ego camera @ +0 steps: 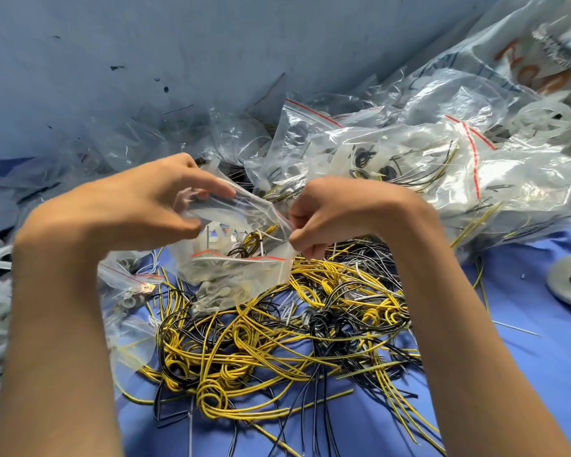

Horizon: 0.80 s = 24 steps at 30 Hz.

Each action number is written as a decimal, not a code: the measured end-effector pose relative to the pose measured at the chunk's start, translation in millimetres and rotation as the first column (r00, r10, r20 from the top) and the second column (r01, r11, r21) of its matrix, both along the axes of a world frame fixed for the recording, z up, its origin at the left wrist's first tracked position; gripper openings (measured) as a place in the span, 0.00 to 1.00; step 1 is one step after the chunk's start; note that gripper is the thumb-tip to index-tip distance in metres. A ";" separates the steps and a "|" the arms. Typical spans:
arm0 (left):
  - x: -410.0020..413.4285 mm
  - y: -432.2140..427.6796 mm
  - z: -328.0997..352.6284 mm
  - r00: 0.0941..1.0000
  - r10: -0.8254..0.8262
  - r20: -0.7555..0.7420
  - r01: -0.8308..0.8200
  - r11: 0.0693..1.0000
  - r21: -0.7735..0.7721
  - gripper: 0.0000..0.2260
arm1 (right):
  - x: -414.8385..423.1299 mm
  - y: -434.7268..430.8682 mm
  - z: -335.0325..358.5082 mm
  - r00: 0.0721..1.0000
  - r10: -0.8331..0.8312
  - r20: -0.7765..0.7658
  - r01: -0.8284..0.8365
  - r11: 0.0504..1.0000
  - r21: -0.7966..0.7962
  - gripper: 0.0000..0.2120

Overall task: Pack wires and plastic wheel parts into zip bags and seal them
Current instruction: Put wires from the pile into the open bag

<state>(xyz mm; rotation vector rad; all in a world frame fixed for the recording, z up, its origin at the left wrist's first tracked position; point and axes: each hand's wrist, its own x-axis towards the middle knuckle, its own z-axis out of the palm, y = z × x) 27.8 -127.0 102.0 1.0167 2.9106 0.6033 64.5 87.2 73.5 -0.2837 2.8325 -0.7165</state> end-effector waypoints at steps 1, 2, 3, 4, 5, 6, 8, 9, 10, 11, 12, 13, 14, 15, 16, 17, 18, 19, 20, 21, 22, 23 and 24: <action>0.7 -0.7 0.2 0.999 -0.008 0.033 0.008 1.000 -0.010 0.24 | 0.2 -0.2 0.0 1.000 0.009 0.004 -0.009 1.000 0.000 0.05; 1.2 -1.3 -0.2 0.998 -0.017 0.064 0.019 0.999 -0.027 0.25 | 0.7 -0.7 0.8 1.000 0.017 0.009 -0.017 1.000 0.002 0.06; 1.5 -1.6 -1.3 0.996 -0.030 0.087 0.035 0.998 -0.050 0.25 | 1.5 -1.0 1.8 1.000 0.026 0.015 -0.026 1.000 0.002 0.07; 0.9 -1.7 -2.9 0.993 -0.043 0.111 0.051 0.996 -0.069 0.26 | 2.4 -1.7 3.1 0.999 0.039 0.019 -0.039 0.999 0.001 0.08; 0.0 -1.7 -4.5 0.989 -0.047 0.141 0.058 0.995 -0.078 0.26 | 3.3 -2.2 4.4 0.998 0.056 0.017 -0.056 0.998 0.005 0.09; 0.0 -1.2 -5.2 0.984 -0.039 0.173 0.053 0.996 -0.074 0.25 | 5.1 -3.4 6.5 0.997 0.072 0.010 -0.072 0.997 0.002 0.10; -0.6 -0.9 -5.9 0.979 -0.006 0.206 0.023 0.996 -0.081 0.25 | 10.2 -7.0 11.7 0.995 0.105 -0.002 -0.105 0.994 -0.037 0.11; -1.7 -0.7 -6.6 0.985 0.002 0.172 0.017 0.994 -0.106 0.25 | 12.5 -9.6 14.5 0.992 0.124 -0.007 -0.124 0.990 -0.066 0.11; -2.3 0.6 -6.8 0.992 0.002 0.126 0.014 0.992 -0.127 0.25 | 15.3 -12.9 17.4 0.990 0.143 -0.014 -0.143 0.985 -0.095 0.11; -1.4 3.6 -6.5 0.996 0.000 0.093 0.010 0.994 -0.112 0.23 | 16.5 -16.1 19.2 0.985 0.169 -0.033 -0.172 0.980 -0.100 0.09; 0.8 8.0 -5.7 0.996 -0.007 0.089 0.012 0.998 -0.063 0.22 | 16.6 -19.7 20.3 0.977 0.203 -0.063 -0.208 0.975 -0.073 0.07; 3.7 13.6 -4.6 0.995 -0.022 0.101 0.022 1.000 0.002 0.20 | 15.6 -23.6 20.1 0.968 0.236 -0.088 -0.239 0.971 -0.019 0.08; 7.0 19.7 -2.8 0.995 -0.040 0.096 0.035 0.998 0.056 0.22 | 13.6 -27.6 17.7 0.960 0.264 -0.088 -0.261 0.964 0.050 0.12; 11.1 26.2 -1.0 0.995 -0.062 0.075 0.055 0.994 0.098 0.24 | 10.4 -31.3 13.4 0.958 0.281 -0.059 -0.272 0.954 0.126 0.16; 15.2 32.5 0.4 0.995 -0.090 0.050 0.083 0.988 0.130 0.24 | 7.5 -34.3 8.3 0.959 0.281 -0.021 -0.271 0.941 0.202 0.19; 18.2 38.1 1.7 0.992 -0.123 0.023 0.118 0.981 0.152 0.23 | 4.9 -35.8 3.4 0.962 0.274 0.010 -0.266 0.925 0.272 0.20; 20.7 42.9 2.2 0.987 -0.160 0.006 0.157 0.973 0.167 0.22 | 1.4 -35.1 -1.3 0.965 0.262 0.015 -0.252 0.911 0.325 0.20; 22.5 46.4 2.3 0.980 -0.197 0.008 0.192 0.963 0.190 0.22 | -1.9 -31.5 -4.4 0.968 0.250 0.007 -0.236 0.902 0.361 0.19; 24.1 49.1 2.4 0.970 -0.239 0.044 0.223 0.948 0.226 0.22 | -3.8 -25.8 -4.9 0.973 0.232 -0.012 -0.211 0.903 0.375 0.19; 25.4 50.9 2.1 0.950 -0.291 0.110 0.252 0.927 0.279 0.24 | -5.4 -19.2 -4.2 0.978 0.207 -0.022 -0.185 0.912 0.366 0.21; 26.1 51.6 0.9 0.918 -0.353 0.181 0.277 0.898 0.342 0.26 | -5.3 -13.1 -3.0 0.981 0.189 -0.035 -0.166 0.924 0.344 0.24; 26.4 51.4 0.1 0.879 -0.412 0.240 0.295 0.866 0.403 0.28 | -6.7 -6.5 -3.3 0.983 0.182 -0.038 -0.161 0.935 0.317 0.27; 25.9 49.7 -0.7 0.844 -0.454 0.286 0.292 0.836 0.465 0.30 | -7.9 0.3 -4.6 0.984 0.171 -0.051 -0.151 0.951 0.269 0.28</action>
